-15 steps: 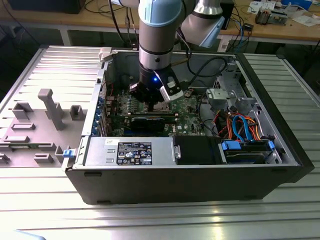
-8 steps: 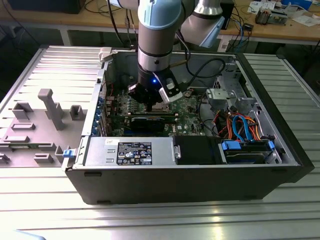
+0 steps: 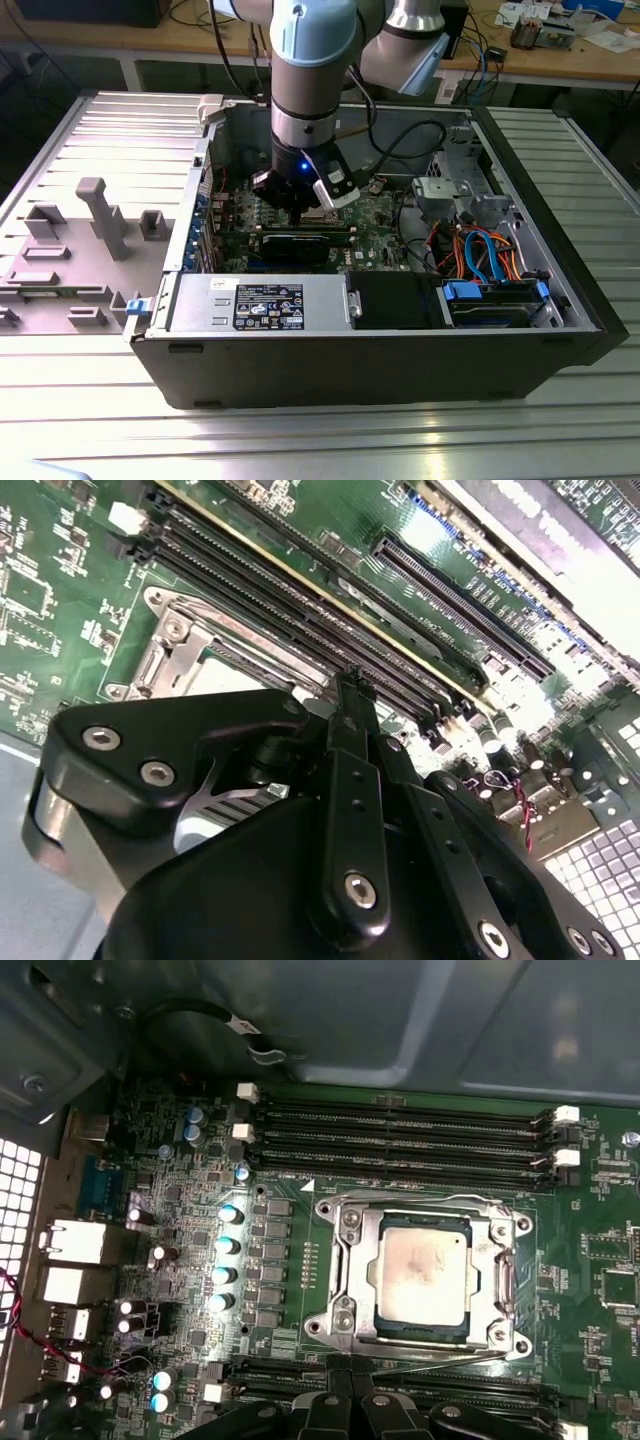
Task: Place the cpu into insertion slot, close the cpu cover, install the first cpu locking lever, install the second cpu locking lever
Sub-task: 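Install the second cpu locking lever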
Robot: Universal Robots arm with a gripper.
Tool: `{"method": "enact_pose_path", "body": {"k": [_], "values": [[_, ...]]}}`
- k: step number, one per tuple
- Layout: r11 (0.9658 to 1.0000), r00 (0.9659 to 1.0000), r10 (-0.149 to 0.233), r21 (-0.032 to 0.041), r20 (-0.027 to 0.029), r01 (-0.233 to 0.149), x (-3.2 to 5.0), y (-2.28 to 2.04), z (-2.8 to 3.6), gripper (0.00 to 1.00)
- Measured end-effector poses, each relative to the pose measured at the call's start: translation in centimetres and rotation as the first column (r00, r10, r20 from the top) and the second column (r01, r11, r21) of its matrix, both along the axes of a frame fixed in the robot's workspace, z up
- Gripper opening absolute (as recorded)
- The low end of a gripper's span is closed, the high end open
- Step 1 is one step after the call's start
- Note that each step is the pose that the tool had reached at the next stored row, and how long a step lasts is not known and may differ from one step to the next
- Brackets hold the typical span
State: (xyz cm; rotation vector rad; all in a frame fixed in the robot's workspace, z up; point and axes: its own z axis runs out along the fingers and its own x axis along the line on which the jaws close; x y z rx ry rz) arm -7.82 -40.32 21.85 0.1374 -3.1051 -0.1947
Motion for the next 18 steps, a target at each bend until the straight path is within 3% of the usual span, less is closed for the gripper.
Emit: {"method": "enact_pose_path", "body": {"k": [12, 18], "values": [[1.0, 1.0, 0.005, 0.0021, -0.0002, -0.005, -0.69, -0.02, -0.76, 0.11], [0.9998, 1.0, 0.006, 0.0196, -0.0001, -0.006, -1.06, -0.01, -1.05, 0.11]]}}
